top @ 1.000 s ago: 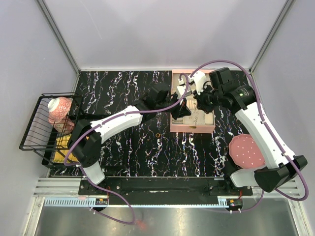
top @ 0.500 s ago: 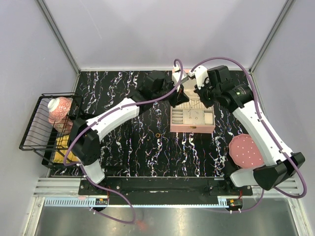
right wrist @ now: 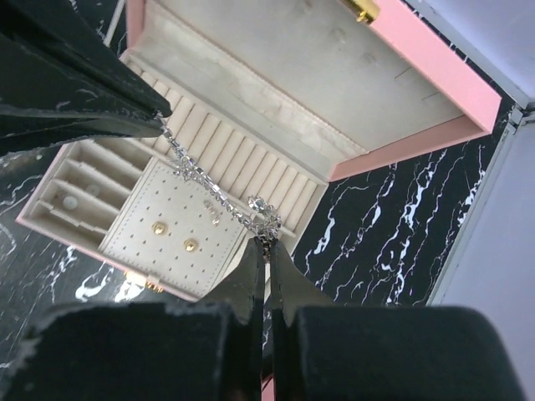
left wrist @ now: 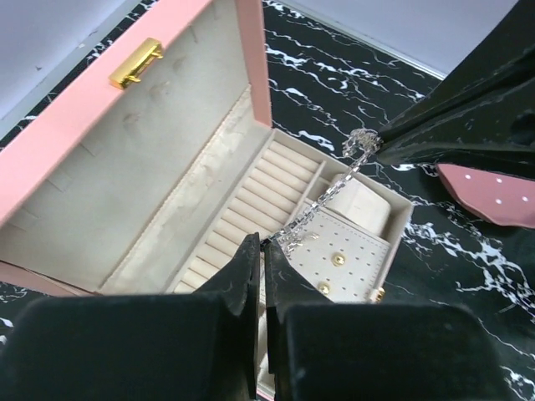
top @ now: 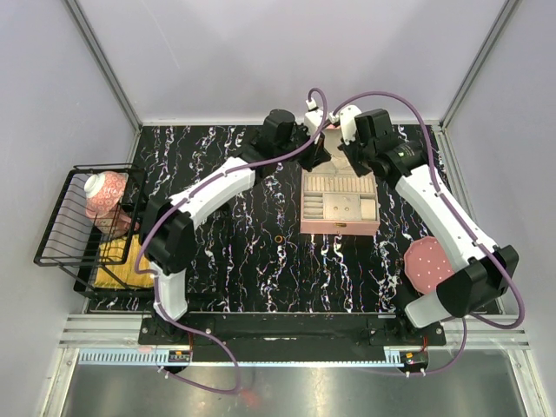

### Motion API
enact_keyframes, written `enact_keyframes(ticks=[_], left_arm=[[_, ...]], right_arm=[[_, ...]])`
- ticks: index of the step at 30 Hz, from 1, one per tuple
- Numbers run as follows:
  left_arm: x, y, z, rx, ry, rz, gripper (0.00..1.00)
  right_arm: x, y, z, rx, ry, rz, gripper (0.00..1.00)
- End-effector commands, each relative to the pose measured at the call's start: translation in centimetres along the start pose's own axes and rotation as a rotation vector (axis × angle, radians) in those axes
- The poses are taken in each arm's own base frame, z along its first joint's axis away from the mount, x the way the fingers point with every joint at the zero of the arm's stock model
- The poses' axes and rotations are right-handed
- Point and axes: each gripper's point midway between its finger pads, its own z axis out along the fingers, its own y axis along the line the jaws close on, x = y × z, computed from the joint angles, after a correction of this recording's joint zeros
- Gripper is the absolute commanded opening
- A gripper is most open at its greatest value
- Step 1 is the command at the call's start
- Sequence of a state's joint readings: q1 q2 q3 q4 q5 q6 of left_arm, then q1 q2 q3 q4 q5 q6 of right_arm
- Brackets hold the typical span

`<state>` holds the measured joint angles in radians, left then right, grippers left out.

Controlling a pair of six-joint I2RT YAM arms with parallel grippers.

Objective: Organize the mixed jewelry

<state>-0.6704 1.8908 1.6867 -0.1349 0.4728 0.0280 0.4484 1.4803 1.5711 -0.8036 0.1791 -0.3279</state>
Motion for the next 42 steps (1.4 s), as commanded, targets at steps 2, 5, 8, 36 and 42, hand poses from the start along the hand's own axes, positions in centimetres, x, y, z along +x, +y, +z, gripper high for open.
enact_keyframes(ticks=[2,5,8,36,42], left_arm=[[-3.3,1.7,0.8,-0.032,-0.070,0.070,0.00],[-3.6,2.5,1.6,-0.041,-0.074,0.080,0.00],[-3.6,3.4,2.4,-0.054,-0.077,0.080,0.00],[-4.3,7.3,5.8,-0.155,-0.131,0.078,0.00],[-4.4,8.2,5.7,-0.201,-0.136,0.096,0.00]], right_arm=[[-1.5,-2.9,1.7,0.103,-0.052,0.064,0.00],[-1.4,-3.6,2.8,0.119,-0.045,0.074,0.00],[-1.3,-4.4,3.8,0.137,-0.039,0.086,0.00],[-2.6,-8.4,9.5,0.186,-0.063,0.162,0.00],[-3.1,-8.8,9.6,0.198,-0.075,0.165,0.00]])
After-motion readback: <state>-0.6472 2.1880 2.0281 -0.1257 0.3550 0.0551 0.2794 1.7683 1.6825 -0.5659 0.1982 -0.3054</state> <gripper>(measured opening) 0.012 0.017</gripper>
